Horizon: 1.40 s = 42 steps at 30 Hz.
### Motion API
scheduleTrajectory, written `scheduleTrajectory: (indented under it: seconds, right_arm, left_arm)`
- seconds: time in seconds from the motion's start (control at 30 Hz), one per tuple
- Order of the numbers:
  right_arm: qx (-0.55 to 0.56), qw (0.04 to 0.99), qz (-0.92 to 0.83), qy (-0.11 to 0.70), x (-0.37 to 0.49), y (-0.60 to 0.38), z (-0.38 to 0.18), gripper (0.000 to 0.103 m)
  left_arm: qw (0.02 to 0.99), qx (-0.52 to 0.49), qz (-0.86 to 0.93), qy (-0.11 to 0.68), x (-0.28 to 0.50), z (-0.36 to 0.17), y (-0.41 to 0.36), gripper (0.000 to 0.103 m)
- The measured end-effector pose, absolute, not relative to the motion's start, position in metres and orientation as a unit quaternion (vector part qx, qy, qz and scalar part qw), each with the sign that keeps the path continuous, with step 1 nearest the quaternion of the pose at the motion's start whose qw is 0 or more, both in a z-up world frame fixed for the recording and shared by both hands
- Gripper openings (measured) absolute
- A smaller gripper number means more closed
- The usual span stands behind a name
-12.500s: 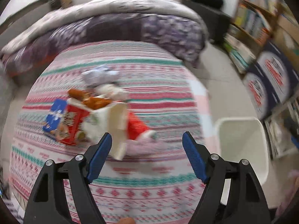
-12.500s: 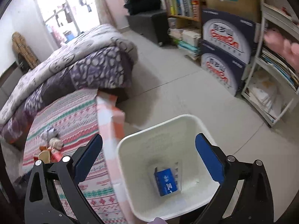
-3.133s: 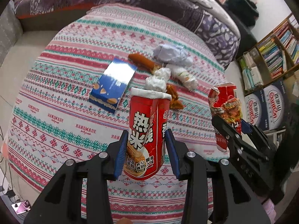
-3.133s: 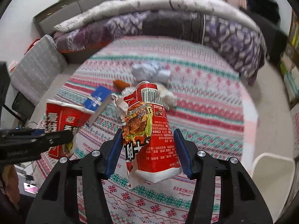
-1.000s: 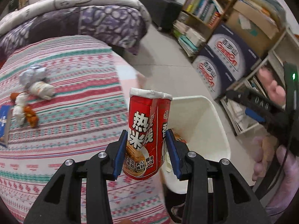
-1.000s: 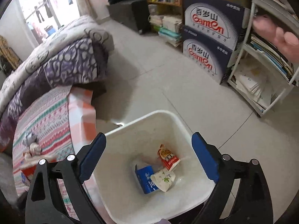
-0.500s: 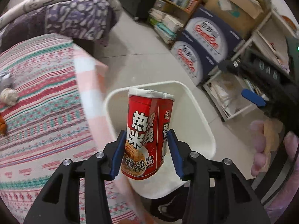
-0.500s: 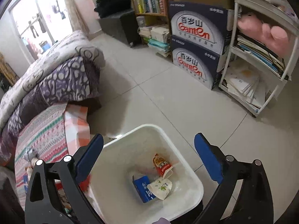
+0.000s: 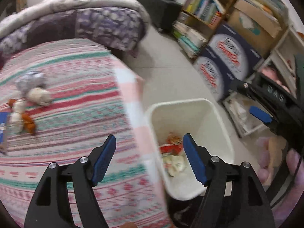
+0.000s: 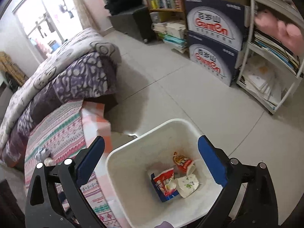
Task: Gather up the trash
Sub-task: 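Lower the red snack cup into the white bin and open the left gripper, then grasp the blue biscuit box with left gripper while right gripper grasps the orange wrapper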
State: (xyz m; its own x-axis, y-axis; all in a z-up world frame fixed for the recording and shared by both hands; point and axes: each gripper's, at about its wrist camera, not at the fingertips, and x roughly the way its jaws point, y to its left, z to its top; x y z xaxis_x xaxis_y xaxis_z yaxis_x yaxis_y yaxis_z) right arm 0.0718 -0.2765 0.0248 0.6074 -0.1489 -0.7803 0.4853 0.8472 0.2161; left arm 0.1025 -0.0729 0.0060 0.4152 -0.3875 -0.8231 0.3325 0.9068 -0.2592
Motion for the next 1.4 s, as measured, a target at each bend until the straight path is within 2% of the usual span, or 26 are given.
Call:
scheduleTrajectory:
  seconds: [0.3, 0.8, 1.0, 1.23, 1.27, 1.37, 1.4]
  right_arm:
    - [0.157, 0.878, -0.128, 0.434, 0.096, -0.213, 0.018, 0.096]
    - [0.069, 0.875, -0.025, 0.478, 0.134, -0.106, -0.005, 0.096]
    - [0.019, 0.863, 0.058, 0.501, 0.15, -0.046, -0.018, 0.096]
    - [-0.032, 0.838, 0.15, 0.523, 0.178, 0.017, -0.035, 0.096]
    - [-0.039, 0.833, 0.164, 0.526, 0.18, 0.023, -0.039, 0.096]
    - [-0.063, 0.824, 0.203, 0.525, 0.184, 0.04, -0.051, 0.093]
    - [-0.069, 0.822, 0.216, 0.523, 0.183, 0.046, -0.056, 0.087]
  left_arm:
    - [0.861, 0.02, -0.074, 0.502, 0.119, 0.004, 0.004, 0.072]
    - [0.799, 0.107, 0.058, 0.589, 0.161, -0.047, 0.145, 0.073]
    - [0.777, 0.1, 0.073, 0.617, 0.178, -0.07, 0.186, 0.073]
    - [0.779, 0.026, 0.049, 0.624, 0.197, -0.081, 0.222, 0.073]
    - [0.78, 0.018, 0.043, 0.623, 0.198, -0.082, 0.225, 0.072]
    - [0.787, -0.003, 0.034, 0.616, 0.198, -0.083, 0.233, 0.058]
    - [0.785, -0.005, 0.034, 0.618, 0.198, -0.082, 0.233, 0.058]
